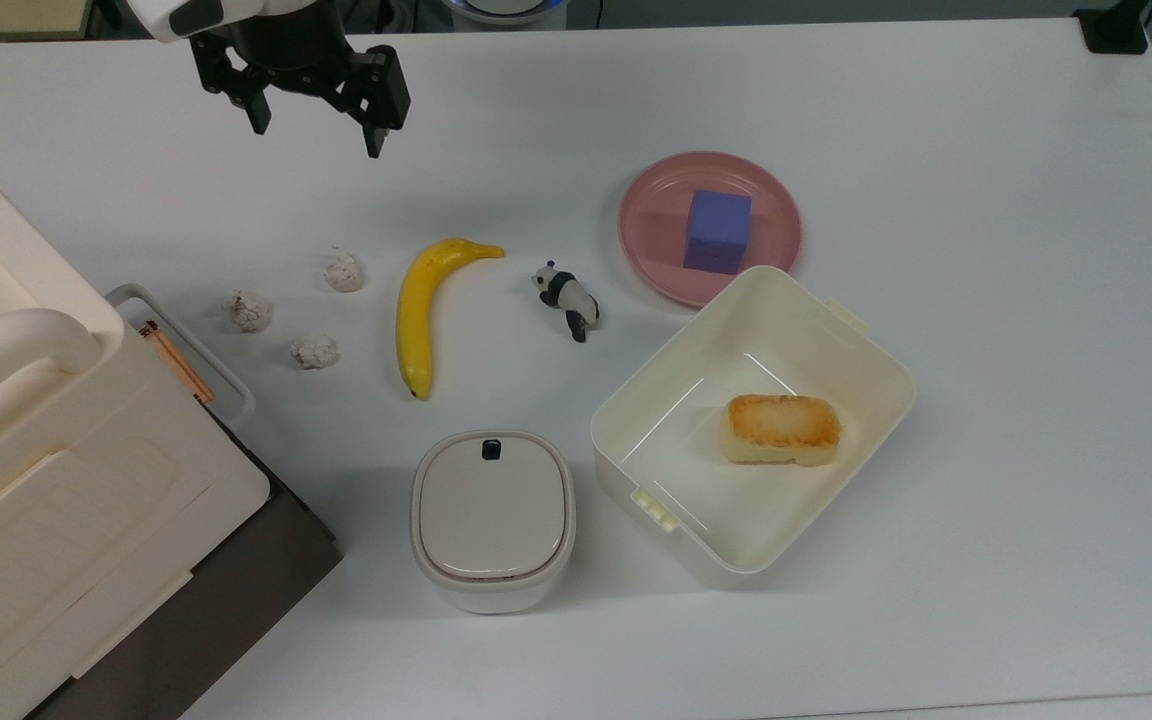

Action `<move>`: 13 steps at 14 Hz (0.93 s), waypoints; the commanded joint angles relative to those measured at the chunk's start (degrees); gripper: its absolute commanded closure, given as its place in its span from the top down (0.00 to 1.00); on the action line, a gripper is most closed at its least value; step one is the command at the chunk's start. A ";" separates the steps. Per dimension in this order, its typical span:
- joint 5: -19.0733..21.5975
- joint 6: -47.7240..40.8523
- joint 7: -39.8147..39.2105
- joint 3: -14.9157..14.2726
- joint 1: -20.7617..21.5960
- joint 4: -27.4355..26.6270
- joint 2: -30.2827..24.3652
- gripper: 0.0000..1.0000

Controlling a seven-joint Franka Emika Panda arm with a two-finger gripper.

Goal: Slide open the drawer
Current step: 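Move the open gripper toward the brown drawer's white handle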

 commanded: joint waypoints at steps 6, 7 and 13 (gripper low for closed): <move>0.01 0.75 -1.16 -0.12 -0.02 0.05 0.56 1.00; -0.07 0.93 -1.16 -0.12 0.16 0.31 1.96 1.00; -1.56 11.28 -12.98 0.06 0.51 0.22 5.48 1.00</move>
